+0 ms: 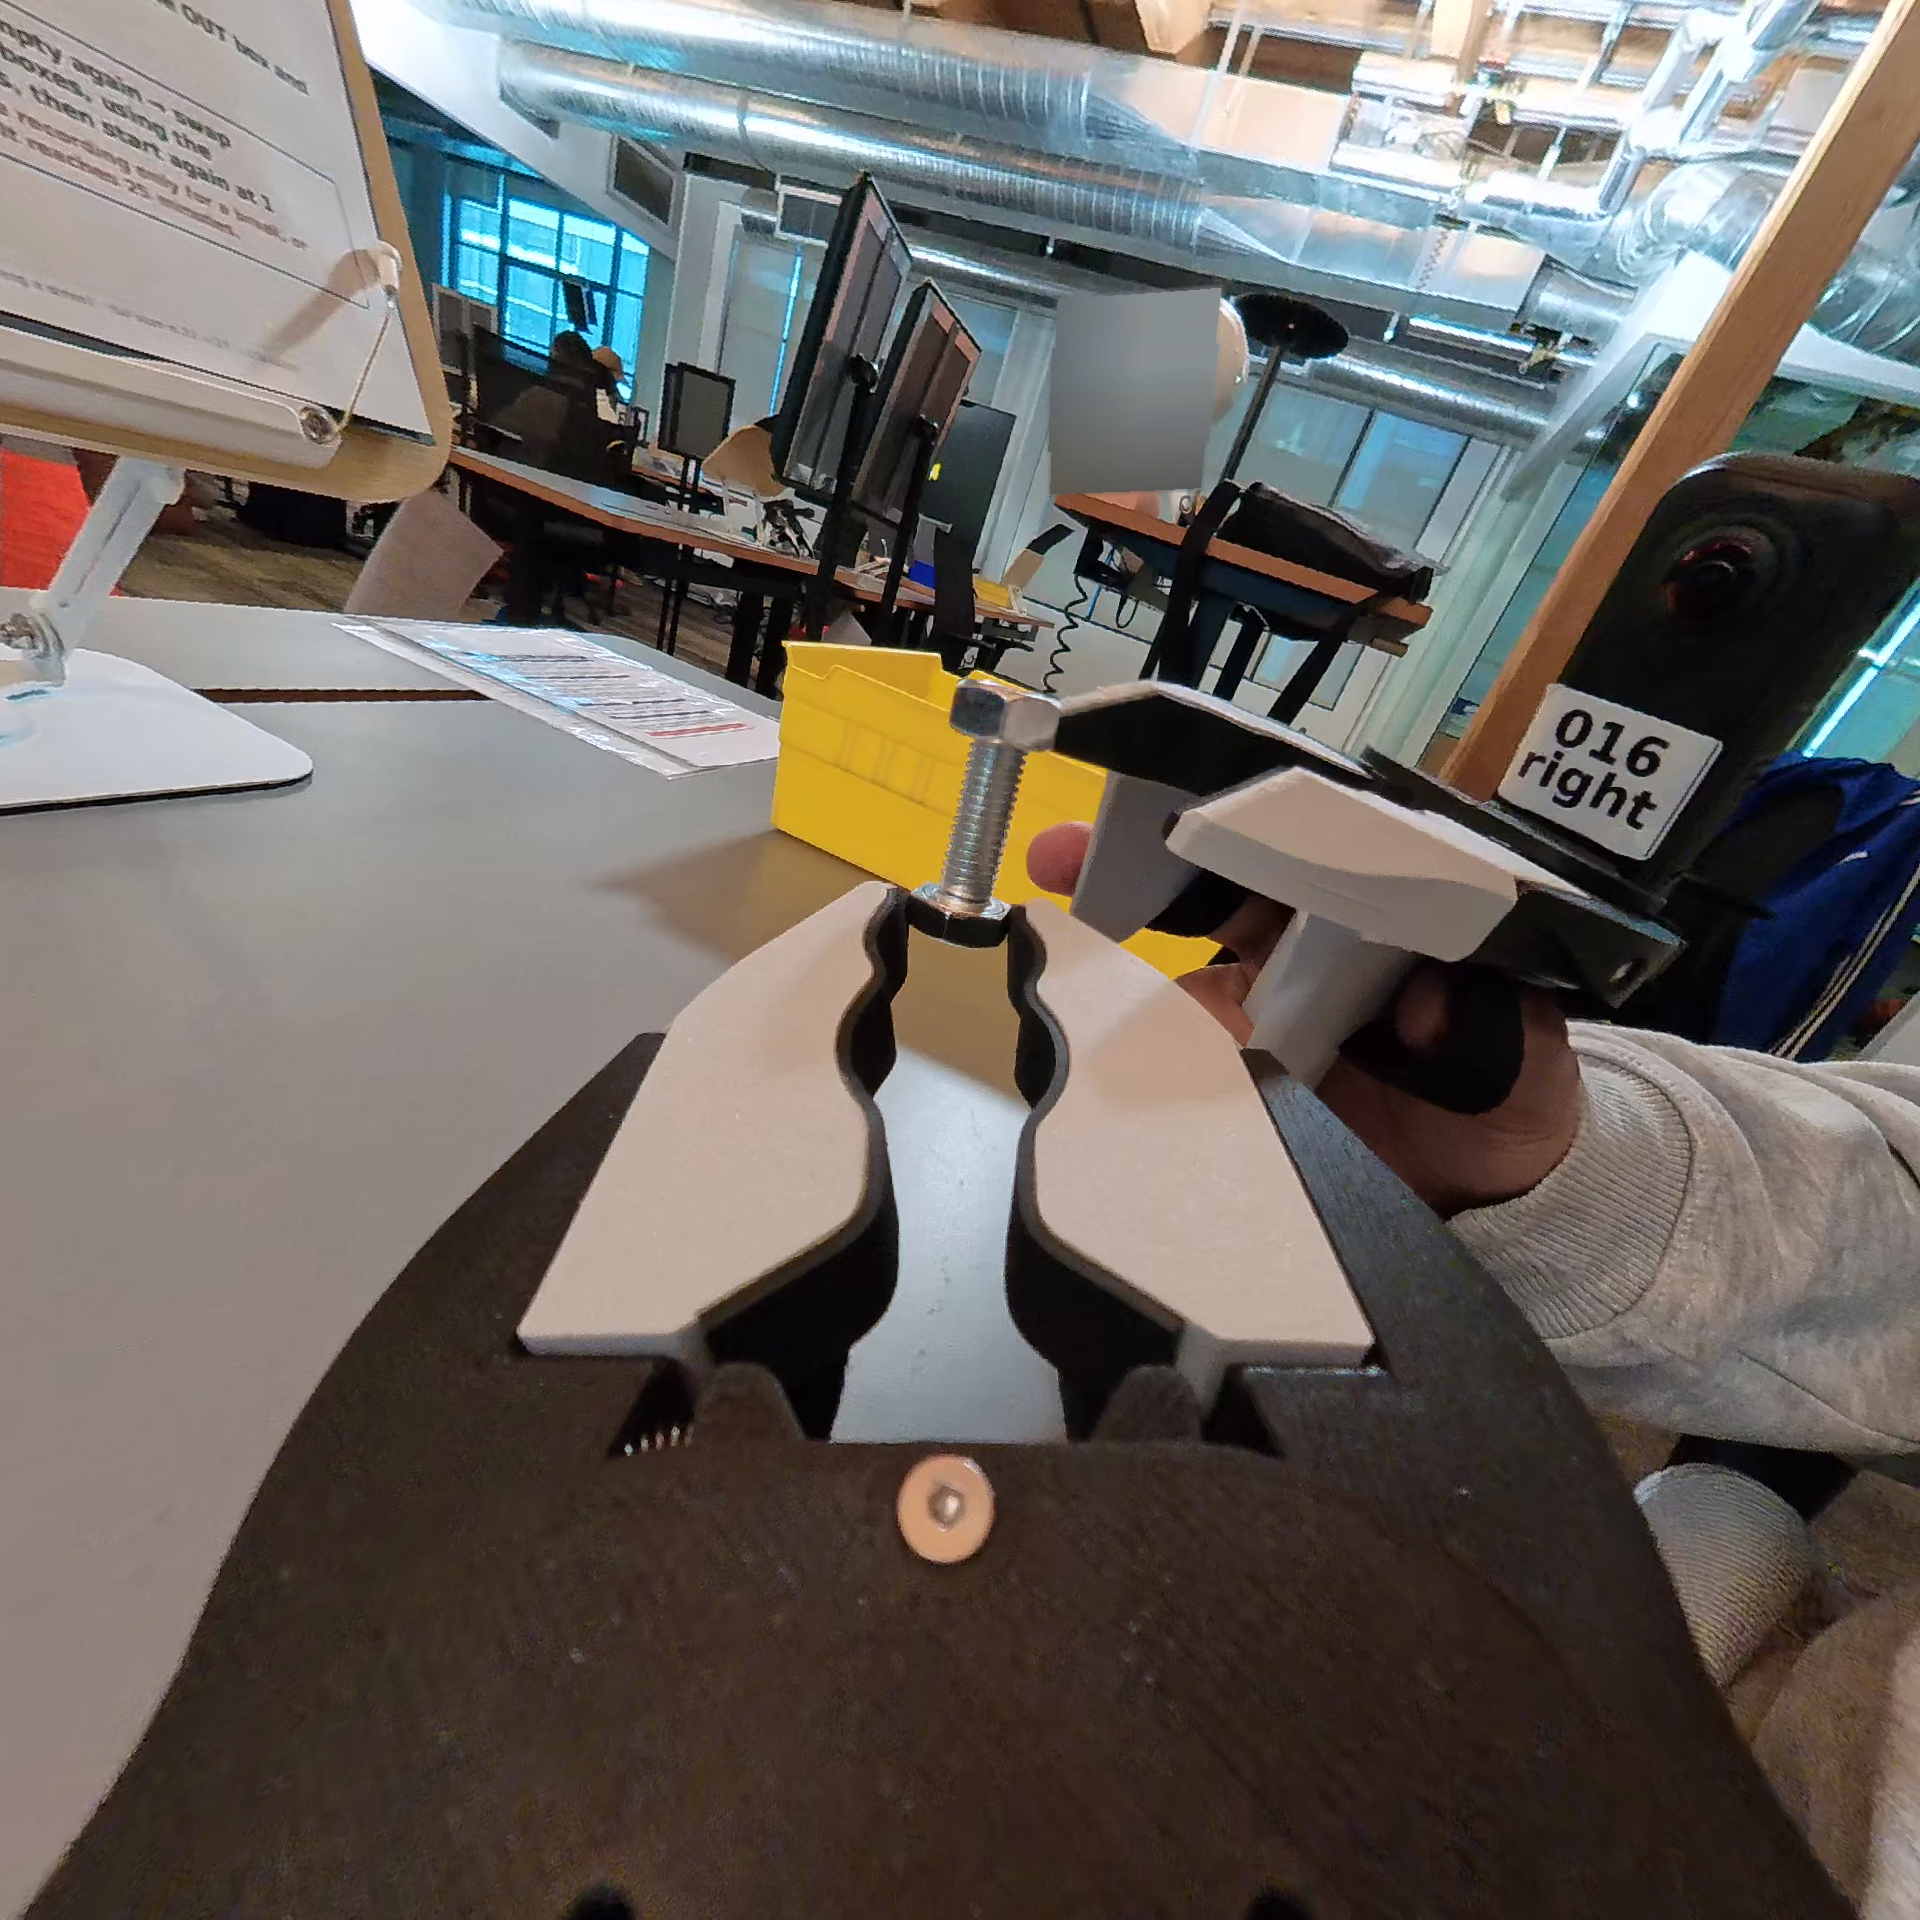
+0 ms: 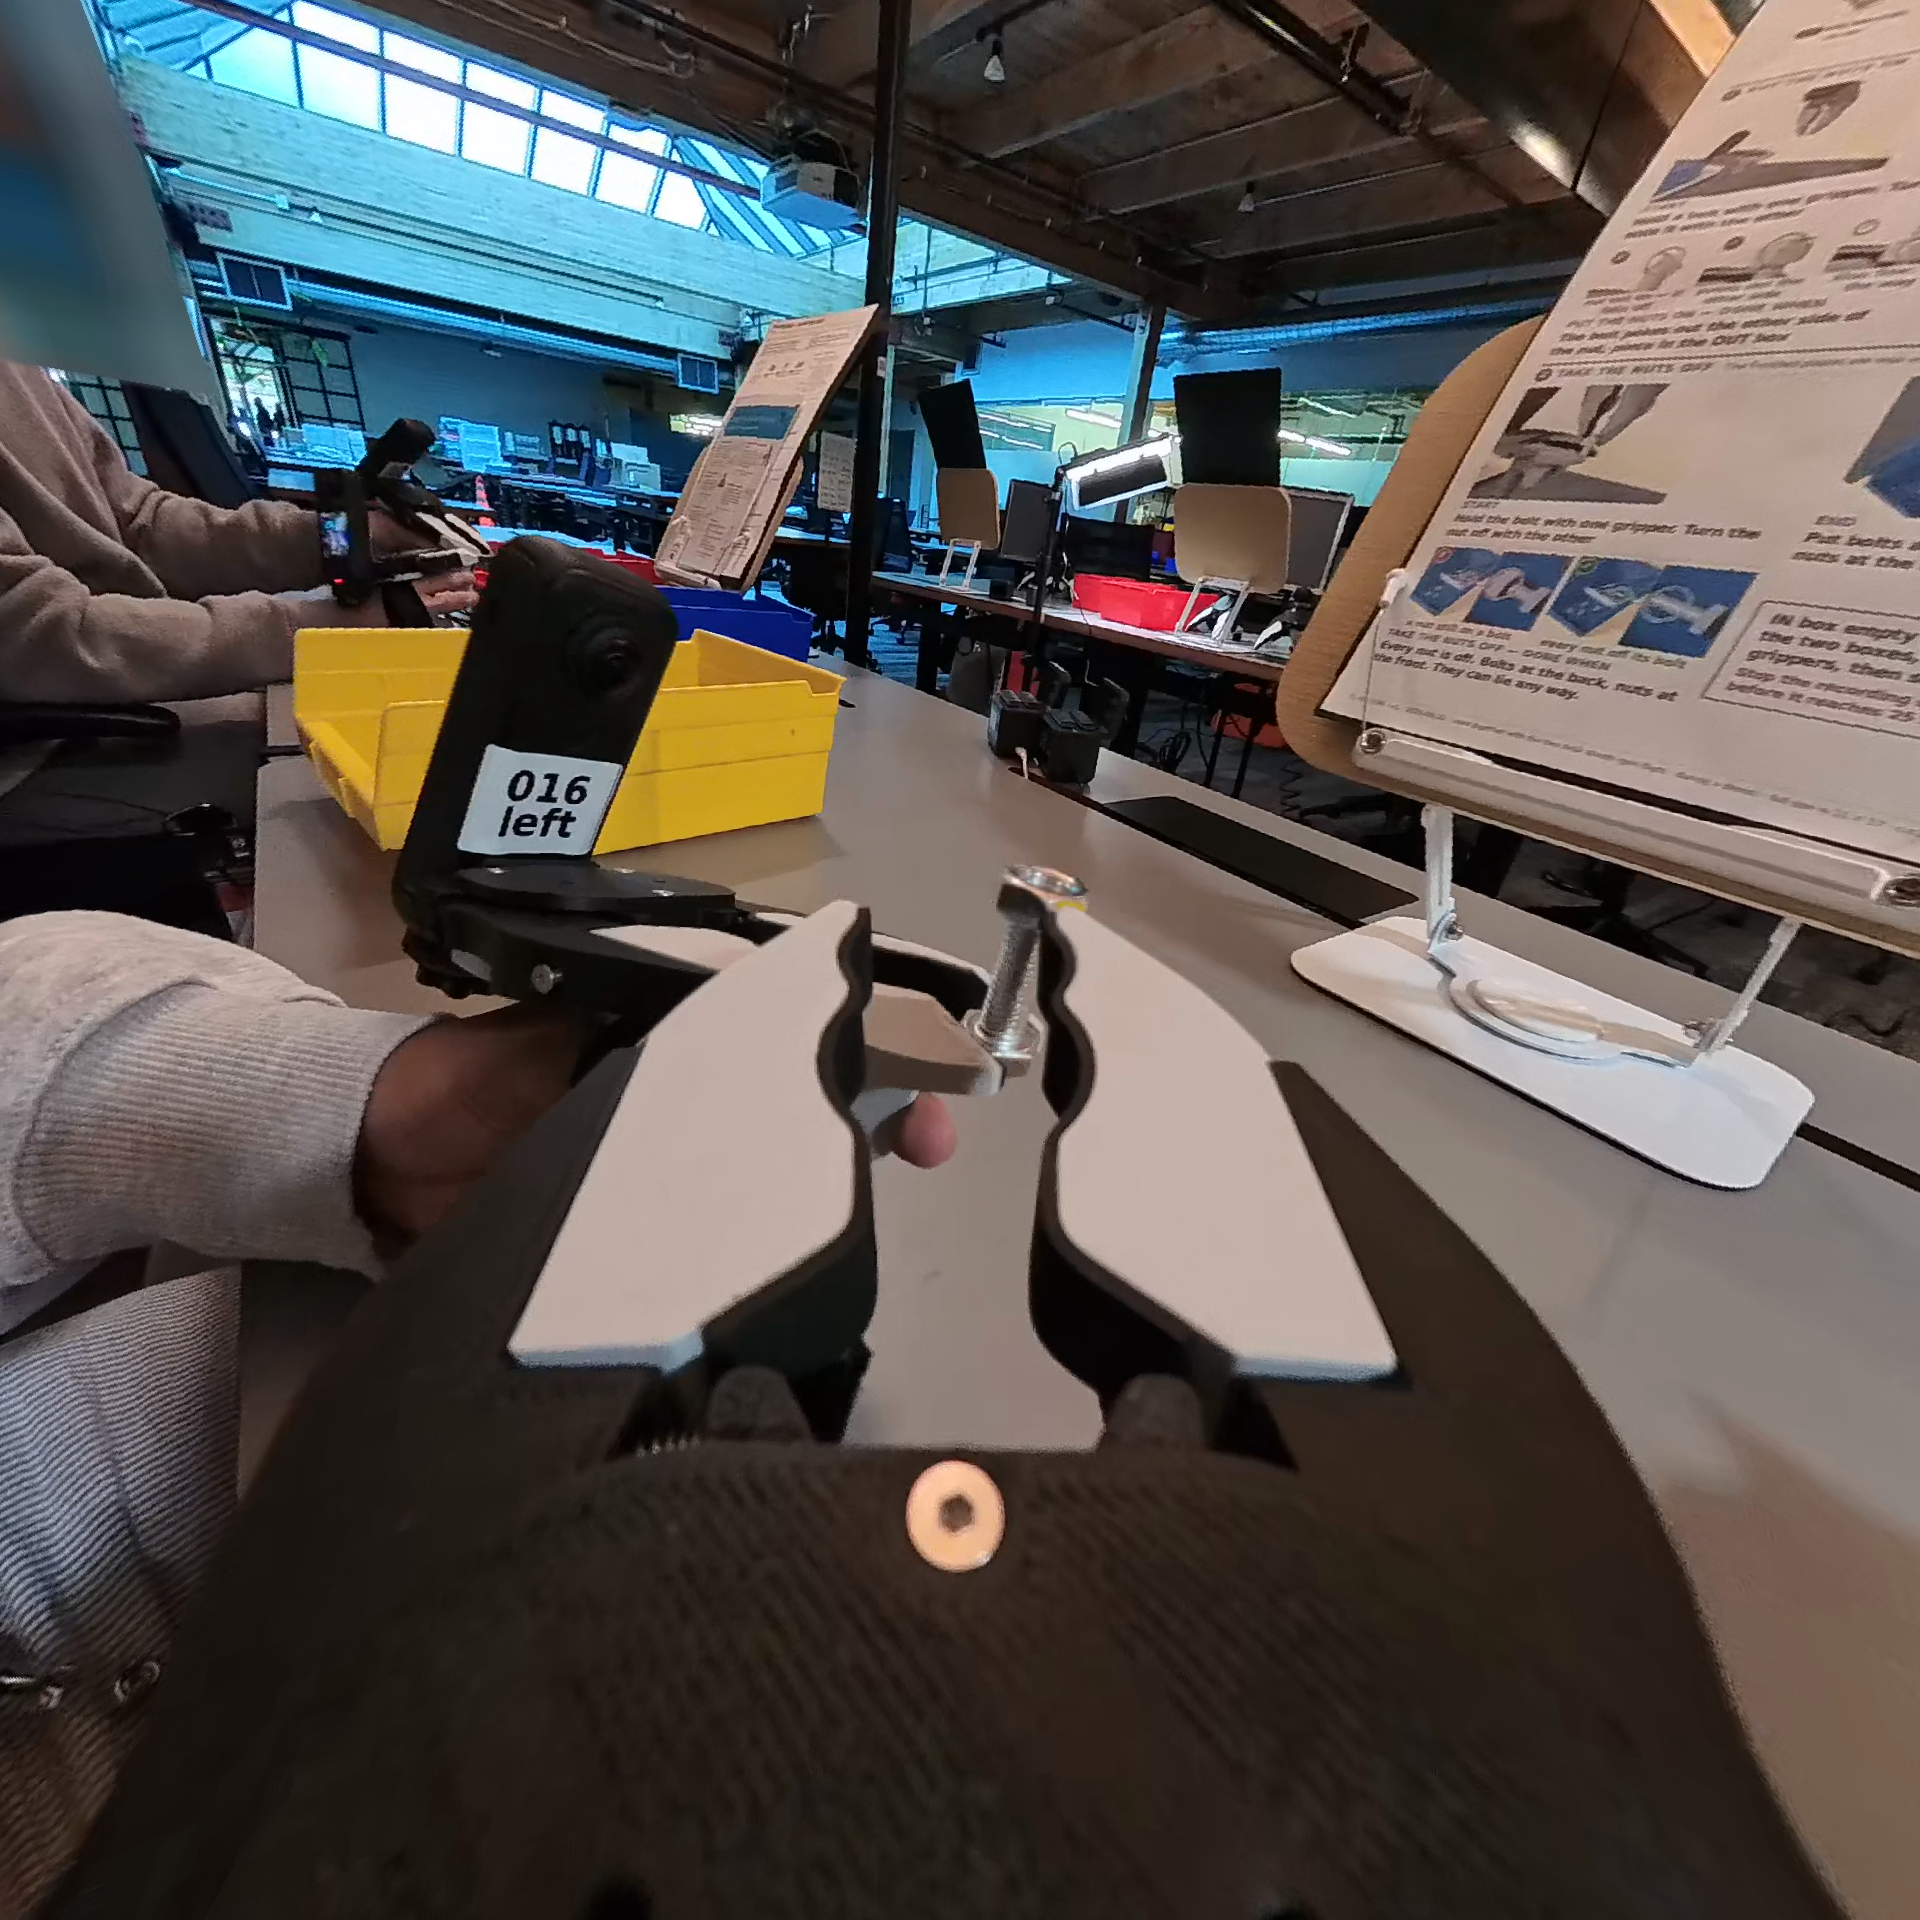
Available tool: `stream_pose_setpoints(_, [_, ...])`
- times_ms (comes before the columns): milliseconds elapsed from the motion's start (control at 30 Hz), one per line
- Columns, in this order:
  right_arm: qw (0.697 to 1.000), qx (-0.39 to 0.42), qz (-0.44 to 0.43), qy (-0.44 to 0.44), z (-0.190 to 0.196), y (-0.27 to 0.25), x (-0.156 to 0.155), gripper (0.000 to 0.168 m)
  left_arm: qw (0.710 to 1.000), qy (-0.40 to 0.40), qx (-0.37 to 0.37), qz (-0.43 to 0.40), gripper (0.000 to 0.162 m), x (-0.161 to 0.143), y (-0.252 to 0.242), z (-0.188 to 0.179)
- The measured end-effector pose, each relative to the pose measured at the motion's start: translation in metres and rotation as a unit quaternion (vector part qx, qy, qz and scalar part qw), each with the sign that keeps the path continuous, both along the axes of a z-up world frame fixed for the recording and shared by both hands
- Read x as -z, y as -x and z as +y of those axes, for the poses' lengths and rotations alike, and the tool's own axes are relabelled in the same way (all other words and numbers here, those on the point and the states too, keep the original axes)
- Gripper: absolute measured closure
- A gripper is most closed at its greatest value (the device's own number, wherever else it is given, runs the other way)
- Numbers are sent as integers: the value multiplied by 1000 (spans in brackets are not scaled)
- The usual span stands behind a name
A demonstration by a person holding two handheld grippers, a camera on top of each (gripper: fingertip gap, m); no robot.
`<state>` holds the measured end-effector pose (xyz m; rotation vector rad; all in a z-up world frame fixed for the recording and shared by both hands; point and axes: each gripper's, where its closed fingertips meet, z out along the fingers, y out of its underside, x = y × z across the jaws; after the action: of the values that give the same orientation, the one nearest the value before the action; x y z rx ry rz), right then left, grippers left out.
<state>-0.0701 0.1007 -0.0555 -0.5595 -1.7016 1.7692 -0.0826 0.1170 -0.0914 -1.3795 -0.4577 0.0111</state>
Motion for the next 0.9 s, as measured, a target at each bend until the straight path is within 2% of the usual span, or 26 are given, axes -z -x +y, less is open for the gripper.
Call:
stream_pose_setpoints(133, [1000,7,4,4,2,1,-2,135,1000,0,-1,0,143,0,0,0])
stream_pose_setpoints(400, [1000,13,-2,11,2,4,-1,118,1000,5,7,6,143,1,-3,2])
stream_pose_setpoints(700, [1000,0,-3,9,-1,0,-1,130,1000,-1,0,0,143,0,1,-1])
stream_pose_setpoints(900, [1000,10,1,17,2,3,-3,124,1000,6,3,6,143,0,-2,1])
